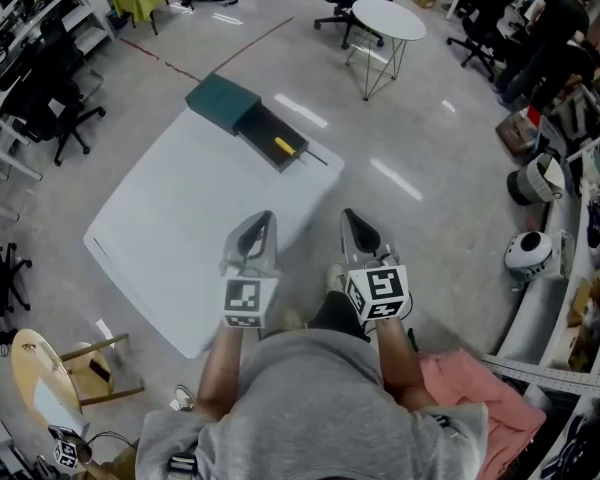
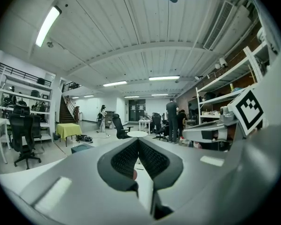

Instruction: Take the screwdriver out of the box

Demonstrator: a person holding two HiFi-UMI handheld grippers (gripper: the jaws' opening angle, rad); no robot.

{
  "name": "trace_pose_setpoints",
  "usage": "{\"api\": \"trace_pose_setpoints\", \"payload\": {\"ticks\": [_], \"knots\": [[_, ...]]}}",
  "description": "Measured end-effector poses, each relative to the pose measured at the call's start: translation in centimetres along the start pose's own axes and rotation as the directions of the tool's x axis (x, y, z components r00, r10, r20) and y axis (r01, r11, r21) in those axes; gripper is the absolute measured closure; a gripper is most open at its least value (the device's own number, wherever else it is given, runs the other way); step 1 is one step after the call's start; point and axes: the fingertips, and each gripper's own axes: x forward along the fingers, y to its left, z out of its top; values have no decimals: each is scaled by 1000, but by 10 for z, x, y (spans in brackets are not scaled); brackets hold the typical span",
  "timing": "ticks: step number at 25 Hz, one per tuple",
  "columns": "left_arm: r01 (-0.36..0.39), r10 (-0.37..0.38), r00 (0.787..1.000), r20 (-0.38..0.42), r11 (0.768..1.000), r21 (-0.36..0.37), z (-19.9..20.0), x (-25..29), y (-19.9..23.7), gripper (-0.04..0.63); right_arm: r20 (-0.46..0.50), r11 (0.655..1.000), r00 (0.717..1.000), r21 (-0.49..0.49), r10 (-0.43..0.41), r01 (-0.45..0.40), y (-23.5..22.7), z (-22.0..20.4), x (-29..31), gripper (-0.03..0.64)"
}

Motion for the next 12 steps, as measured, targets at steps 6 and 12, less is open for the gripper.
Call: {"api": "trace_pose_setpoints", "payload": {"ticks": [6,12], "knots": [[-103,102,995,-20,994,-26,-11,25,34,584,-23,995,995,-34,97,-98,0,1,55,612],[-196,194,980,-47,980,-40,-15,62,74,583,-53,981,982,-59,184,-187,-13,8,124,614]]}}
